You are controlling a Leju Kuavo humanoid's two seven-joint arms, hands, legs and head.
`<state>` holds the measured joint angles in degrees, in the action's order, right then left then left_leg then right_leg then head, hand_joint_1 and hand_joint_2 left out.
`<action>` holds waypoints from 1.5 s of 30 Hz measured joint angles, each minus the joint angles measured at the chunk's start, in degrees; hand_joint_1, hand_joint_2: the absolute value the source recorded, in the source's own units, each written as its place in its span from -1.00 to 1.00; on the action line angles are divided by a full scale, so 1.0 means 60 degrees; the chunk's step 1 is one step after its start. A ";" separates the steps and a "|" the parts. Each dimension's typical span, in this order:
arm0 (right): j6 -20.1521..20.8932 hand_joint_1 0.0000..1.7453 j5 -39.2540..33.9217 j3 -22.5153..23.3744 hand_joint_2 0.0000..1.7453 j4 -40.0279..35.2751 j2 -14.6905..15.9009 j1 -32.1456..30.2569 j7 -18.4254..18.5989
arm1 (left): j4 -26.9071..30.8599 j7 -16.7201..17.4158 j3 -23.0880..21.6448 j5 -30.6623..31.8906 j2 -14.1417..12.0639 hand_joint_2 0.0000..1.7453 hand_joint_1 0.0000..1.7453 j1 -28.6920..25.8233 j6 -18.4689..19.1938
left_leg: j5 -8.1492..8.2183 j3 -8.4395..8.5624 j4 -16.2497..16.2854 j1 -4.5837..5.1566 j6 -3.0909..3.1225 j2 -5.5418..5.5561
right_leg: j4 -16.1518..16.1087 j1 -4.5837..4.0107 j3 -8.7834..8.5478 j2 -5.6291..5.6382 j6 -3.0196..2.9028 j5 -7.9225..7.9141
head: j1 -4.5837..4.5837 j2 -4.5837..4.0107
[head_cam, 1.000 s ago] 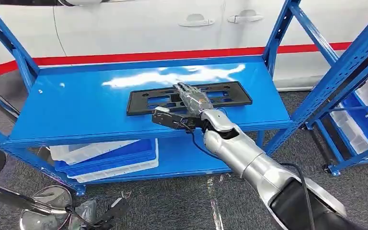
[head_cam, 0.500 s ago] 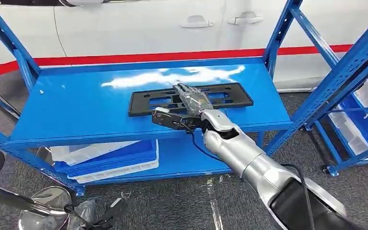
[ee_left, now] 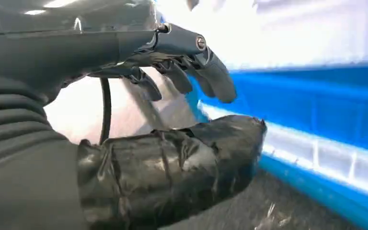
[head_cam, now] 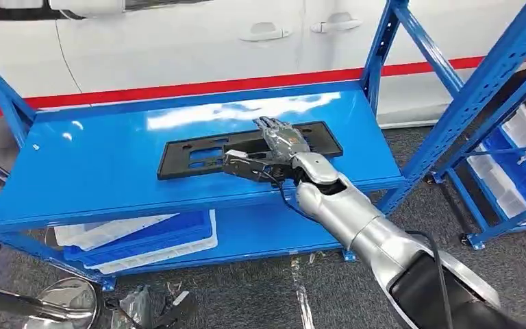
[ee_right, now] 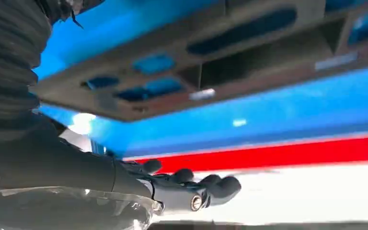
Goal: Take the parts from the cabinet and place them on the table.
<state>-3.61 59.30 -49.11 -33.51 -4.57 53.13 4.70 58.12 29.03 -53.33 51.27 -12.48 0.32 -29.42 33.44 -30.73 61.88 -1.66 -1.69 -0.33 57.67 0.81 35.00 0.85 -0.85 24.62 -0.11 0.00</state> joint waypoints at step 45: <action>0.0957 -1.00 0.0925 -0.0962 1.00 0.1271 0.0244 -0.0144 0.0022 | -0.6528 -0.2095 0.3176 -0.2680 0.1963 -1.00 -1.00 0.1424 0.0965 | -0.1003 -0.0265 -0.0760 0.0164 0.0297 0.0054 | 0.0060 -0.0168 0.0195 -0.0008 0.0076 -0.0127 | 0.0033 0.0000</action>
<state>2.14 64.85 -54.88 -25.88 -3.10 52.27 4.83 18.95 16.46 -34.27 35.19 -0.70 8.87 -23.63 27.42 -32.31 57.32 -0.67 0.09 -0.01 58.03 -0.19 36.17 0.80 -0.39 23.86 0.09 0.00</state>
